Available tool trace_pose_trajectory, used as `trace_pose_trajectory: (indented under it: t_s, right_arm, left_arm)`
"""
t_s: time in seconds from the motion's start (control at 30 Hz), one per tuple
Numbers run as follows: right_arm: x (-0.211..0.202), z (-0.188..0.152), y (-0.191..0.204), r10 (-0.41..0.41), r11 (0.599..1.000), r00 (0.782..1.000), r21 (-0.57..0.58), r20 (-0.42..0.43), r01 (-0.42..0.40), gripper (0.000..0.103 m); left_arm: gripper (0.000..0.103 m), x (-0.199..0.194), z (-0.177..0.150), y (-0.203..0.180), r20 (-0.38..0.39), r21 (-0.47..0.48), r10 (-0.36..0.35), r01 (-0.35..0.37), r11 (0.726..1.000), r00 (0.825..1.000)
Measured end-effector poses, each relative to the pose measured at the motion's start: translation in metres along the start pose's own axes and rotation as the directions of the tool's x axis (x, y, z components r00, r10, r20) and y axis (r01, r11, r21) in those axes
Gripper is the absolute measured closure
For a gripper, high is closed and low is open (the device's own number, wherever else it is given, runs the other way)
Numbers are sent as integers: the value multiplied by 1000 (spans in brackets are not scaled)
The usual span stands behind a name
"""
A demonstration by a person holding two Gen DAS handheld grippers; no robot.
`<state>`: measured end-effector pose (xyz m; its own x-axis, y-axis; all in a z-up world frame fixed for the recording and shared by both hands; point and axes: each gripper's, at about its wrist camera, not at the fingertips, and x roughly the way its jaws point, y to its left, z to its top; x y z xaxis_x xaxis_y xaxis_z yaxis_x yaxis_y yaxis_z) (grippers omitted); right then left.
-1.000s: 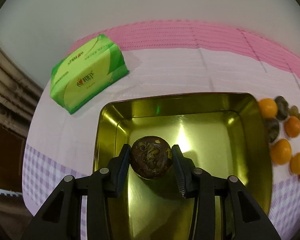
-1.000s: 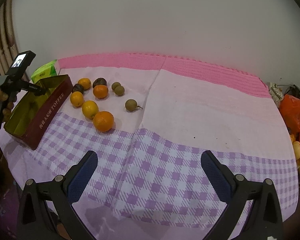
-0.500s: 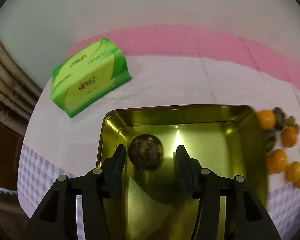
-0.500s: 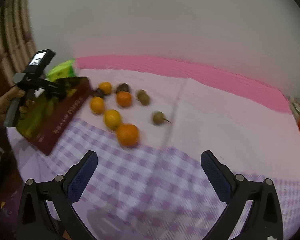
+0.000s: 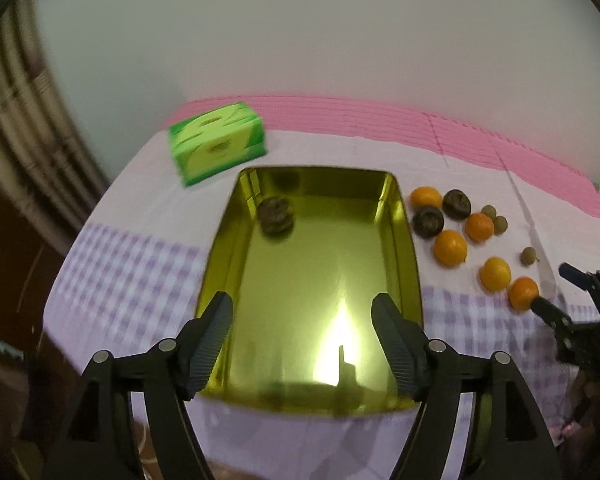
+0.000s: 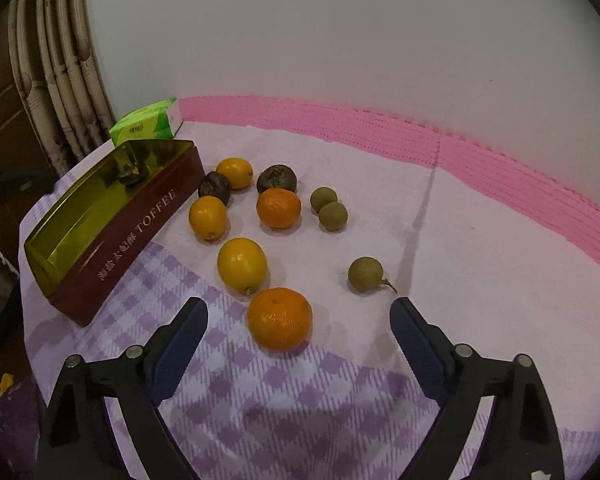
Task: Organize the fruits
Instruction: 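Grasp a mandarin orange from the fruit group with the right tool, then move the held mandarin over the gold tray and open the right tool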
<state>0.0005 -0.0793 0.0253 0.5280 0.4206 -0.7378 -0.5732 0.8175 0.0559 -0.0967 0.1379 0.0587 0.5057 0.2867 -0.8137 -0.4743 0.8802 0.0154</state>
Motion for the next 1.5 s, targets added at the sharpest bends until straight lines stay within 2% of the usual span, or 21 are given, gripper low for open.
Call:
trace_pose_trajectory:
  t_s: [0.07,0.23,0.27,0.3,0.4,0.5,0.57,0.73,0.83,0.93,1.1,1.27,1.5]
  right_arm:
    - [7,0,1,-2,1000,1000,-14,-13,2,13]
    - [28,-1,1,-3,999,998,-41,-70,0,38]
    - [30,-2,0,2,999,997,-38,-79,-5,45]
    - [33,-3,0,13,999,996,-30,-93,-16,65]
    - [29,-7,3,17,999,995,-25,-100,-19,65]
    - [12,-6,8,36,999,997,4,-68,-36,66]
    - [-2,0,14,69,998,997,17,-35,-68,66]
    - [-23,35,53,168,985,985,-35,32,-167,65]
    - [-21,61,80,230,971,972,-74,44,-226,65]
    - [-7,84,110,271,957,962,-116,36,-265,65]
    - [22,107,146,292,942,956,-169,-3,-288,65]
    - [55,117,165,274,941,960,-188,-59,-280,65]
    - [93,121,169,237,948,964,-191,-118,-256,65]
  left_arm:
    - [30,-9,-13,8,0,-48,6,-6,999,1000]
    - [30,-19,-39,22,-9,-140,0,-2,990,1000]
    - [30,-20,-42,24,-9,-153,6,-7,988,1000]
    - [30,-19,-43,25,-9,-160,8,-9,987,1000]
    - [30,-19,-44,29,9,-172,25,-23,985,1000]
    - [28,-20,-44,34,47,-176,64,-55,983,997]
    - [23,-21,-44,36,57,-180,88,-77,981,994]
    - [22,-24,-43,48,89,-235,83,-60,970,993]
    - [22,-26,-43,54,93,-250,79,-54,967,993]
    - [22,-23,-41,54,75,-213,94,-76,974,993]
    - [22,-20,-40,48,64,-163,114,-102,981,991]
    - [22,-18,-40,48,52,-154,108,-98,983,993]
    - [22,-9,-40,53,13,-164,101,-98,982,995]
